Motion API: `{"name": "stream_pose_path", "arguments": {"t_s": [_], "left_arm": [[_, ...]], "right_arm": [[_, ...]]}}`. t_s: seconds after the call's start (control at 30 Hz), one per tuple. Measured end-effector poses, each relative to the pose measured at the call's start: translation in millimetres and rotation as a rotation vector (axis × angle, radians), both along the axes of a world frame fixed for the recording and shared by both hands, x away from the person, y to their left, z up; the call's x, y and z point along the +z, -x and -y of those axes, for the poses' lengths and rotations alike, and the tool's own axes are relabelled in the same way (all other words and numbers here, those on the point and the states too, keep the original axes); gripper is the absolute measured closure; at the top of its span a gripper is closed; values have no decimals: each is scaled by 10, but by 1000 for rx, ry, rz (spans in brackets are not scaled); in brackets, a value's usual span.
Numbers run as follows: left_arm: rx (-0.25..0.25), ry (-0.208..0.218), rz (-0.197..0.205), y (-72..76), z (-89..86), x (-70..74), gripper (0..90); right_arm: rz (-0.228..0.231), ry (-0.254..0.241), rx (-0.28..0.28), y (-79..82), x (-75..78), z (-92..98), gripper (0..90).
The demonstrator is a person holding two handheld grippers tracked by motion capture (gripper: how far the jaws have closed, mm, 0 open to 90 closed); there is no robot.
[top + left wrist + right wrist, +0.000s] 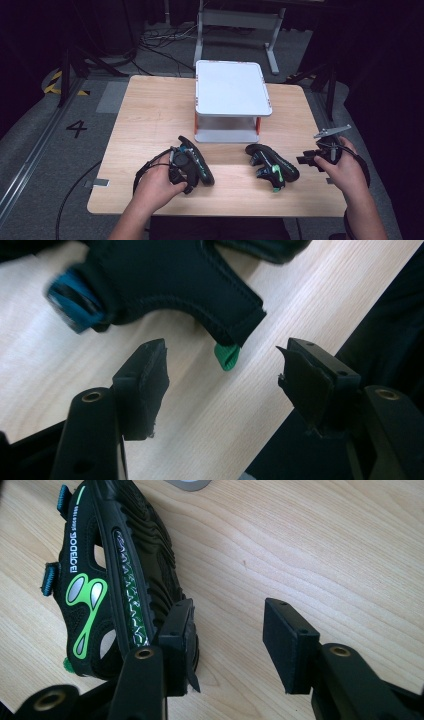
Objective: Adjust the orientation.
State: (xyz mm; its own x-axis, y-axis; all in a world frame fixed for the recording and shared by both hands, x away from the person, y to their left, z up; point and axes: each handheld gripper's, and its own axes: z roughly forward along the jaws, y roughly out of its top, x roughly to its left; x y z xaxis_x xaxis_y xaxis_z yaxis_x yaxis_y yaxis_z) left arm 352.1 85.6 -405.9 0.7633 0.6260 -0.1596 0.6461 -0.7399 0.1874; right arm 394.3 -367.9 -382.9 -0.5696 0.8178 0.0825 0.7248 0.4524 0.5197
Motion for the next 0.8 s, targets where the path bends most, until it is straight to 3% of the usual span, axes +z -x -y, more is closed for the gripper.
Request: {"name": "stream_pose_path", "arguments": {"t_s": [0.2, 0.27, 0.43, 0.47, 0.57, 0.8], "left_arm": [[-40, -3, -42, -24, 69, -129, 395], [-56, -9, -47, -31, 95, -161, 450], [-42, -5, -78, -49, 116, -220, 615], [-31, -4, -83, -52, 113, -230, 615], [-4, -23, -77, -52, 102, -236, 818], [6, -19, -57, -35, 85, -155, 862]], "right_arm": [[-15, -1, 4, -8, -27, -11, 575], [-14, -4, 5, -5, -22, -15, 579], [-18, -6, 9, -2, -20, -21, 587], [-18, -6, 9, -2, -20, -21, 587], [-15, -9, 9, 1, -16, -21, 587], [-11, -6, 9, 6, -9, -24, 586]]}}
